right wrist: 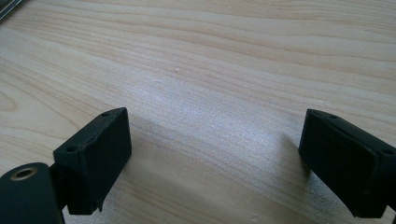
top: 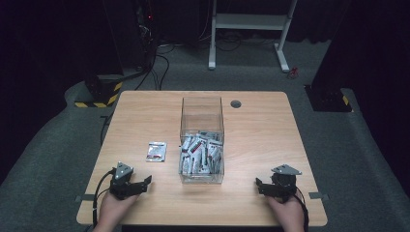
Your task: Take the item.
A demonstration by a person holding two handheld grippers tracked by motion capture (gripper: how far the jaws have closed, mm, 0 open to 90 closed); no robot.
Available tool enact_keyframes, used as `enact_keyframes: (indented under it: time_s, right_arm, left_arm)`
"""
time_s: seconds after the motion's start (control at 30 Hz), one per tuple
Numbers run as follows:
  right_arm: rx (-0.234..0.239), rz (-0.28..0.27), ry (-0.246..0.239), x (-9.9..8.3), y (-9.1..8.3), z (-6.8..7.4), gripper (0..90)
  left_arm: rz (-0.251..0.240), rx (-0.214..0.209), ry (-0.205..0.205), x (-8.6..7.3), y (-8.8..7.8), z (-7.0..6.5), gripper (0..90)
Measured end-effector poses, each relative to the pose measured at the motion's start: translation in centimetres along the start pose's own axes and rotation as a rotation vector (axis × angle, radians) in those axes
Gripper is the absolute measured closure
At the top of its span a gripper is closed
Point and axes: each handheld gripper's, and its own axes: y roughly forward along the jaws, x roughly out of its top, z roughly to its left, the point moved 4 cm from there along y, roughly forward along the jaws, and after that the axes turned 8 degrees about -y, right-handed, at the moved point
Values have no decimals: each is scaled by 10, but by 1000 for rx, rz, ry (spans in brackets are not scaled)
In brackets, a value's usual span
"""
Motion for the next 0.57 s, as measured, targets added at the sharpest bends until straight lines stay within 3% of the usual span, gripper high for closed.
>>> enact_keyframes:
  time_s: [0.03,0.13,0.23,0.57]
  right_arm:
    - [0,0,0,0,0,0,90]
    - [-2,0,1,0,0,0,90]
    - [-2,0,1,0,0,0,91]
    - [1,0,0,0,0,1,85]
  left_arm:
    - [27,-1,3,0,2,0,154]
    - [42,44,43,0,6,-5,132]
    - [46,47,39,1,8,-7,98]
    - [46,50,38,1,8,-7,99]
